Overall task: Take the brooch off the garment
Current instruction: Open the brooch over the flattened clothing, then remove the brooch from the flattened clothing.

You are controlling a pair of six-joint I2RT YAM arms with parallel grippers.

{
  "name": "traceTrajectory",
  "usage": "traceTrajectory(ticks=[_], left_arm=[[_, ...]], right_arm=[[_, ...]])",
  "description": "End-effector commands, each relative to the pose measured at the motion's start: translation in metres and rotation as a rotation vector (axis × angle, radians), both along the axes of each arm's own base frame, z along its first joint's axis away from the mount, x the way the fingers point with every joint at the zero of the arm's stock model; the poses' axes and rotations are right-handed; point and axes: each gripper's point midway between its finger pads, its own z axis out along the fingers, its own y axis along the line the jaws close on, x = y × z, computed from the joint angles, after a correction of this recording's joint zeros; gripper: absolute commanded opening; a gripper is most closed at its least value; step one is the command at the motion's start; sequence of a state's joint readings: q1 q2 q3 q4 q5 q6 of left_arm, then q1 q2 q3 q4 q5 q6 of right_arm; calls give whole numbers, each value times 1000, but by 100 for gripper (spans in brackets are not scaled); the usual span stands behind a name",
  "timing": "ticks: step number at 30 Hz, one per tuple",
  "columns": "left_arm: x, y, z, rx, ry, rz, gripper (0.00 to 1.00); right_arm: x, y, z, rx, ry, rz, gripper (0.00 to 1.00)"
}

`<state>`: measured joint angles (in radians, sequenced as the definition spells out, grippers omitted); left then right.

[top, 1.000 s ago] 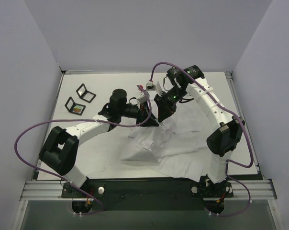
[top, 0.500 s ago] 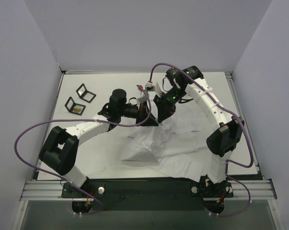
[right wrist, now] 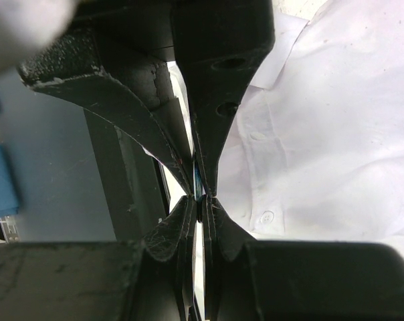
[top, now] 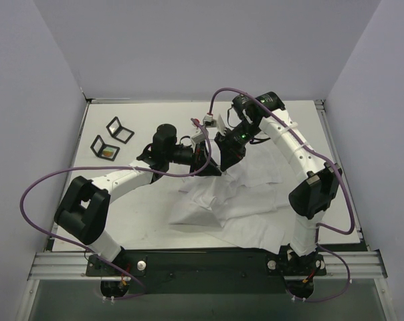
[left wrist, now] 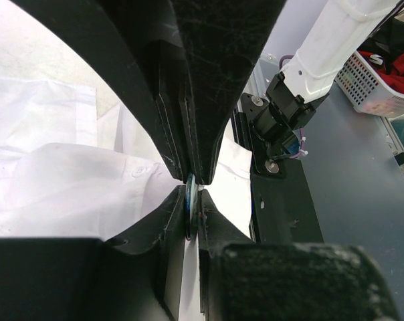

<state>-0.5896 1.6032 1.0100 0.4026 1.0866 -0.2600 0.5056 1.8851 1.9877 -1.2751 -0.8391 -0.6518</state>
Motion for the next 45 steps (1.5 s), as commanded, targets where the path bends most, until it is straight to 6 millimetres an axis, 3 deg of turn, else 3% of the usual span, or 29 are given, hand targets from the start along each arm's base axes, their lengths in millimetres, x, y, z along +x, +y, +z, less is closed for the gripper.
traceTrajectory(ticks=[1, 5, 22, 26, 41, 45], left_arm=[[2, -2, 14, -42, -57, -15, 21], [-1, -1, 16, -54, -53, -28, 32], [4, 8, 28, -94, -45, -18, 45], [5, 8, 26, -92, -41, -15, 54], [7, 7, 22, -81, -35, -8, 56], [9, 7, 23, -77, -42, -5, 66]], right_arm=[[-15, -2, 24, 52, -12, 4, 0], [-14, -3, 25, 57, -14, -1, 0], [-12, -8, 28, 58, -28, -15, 0], [-7, -10, 31, 59, -42, -37, 0], [-3, -11, 31, 51, -65, -47, 0], [4, -15, 29, 21, -104, -81, 0]])
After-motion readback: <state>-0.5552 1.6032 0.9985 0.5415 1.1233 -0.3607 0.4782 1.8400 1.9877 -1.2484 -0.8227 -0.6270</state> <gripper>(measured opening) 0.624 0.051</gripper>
